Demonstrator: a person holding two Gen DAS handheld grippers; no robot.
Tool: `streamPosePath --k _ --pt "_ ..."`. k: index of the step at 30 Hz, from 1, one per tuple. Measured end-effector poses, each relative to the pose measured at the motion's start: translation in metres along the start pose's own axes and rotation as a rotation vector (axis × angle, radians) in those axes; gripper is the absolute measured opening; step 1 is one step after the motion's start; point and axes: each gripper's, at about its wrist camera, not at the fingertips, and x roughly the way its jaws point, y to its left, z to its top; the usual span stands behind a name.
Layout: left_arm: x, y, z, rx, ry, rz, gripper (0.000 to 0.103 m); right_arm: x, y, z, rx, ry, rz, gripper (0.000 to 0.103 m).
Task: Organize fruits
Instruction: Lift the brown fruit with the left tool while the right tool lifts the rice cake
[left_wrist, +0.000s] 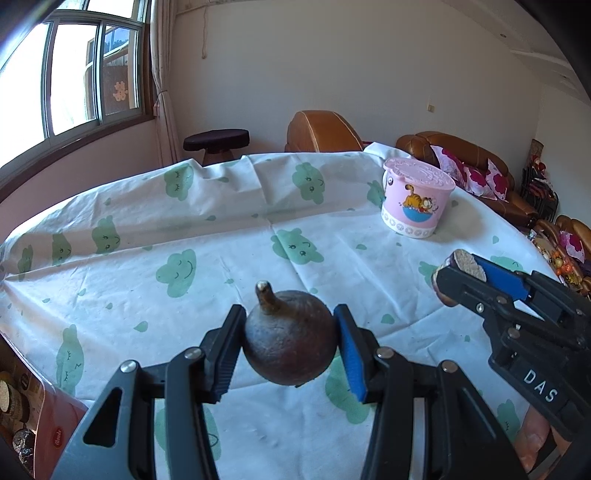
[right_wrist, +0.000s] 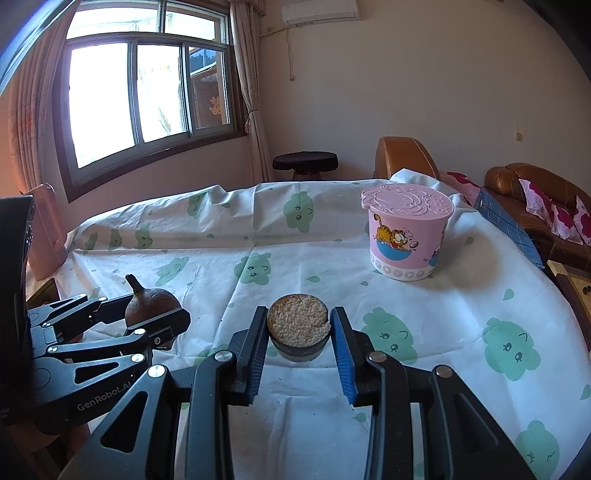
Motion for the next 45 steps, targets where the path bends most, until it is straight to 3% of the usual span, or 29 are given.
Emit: streamPosePath --k 45 --pt "-0.031 -0.001 -0.004 -0.005 -0.165 0.057 0.051 -0.032 0.005 -0.004 -0.029 -0.176 -0.005 0.036"
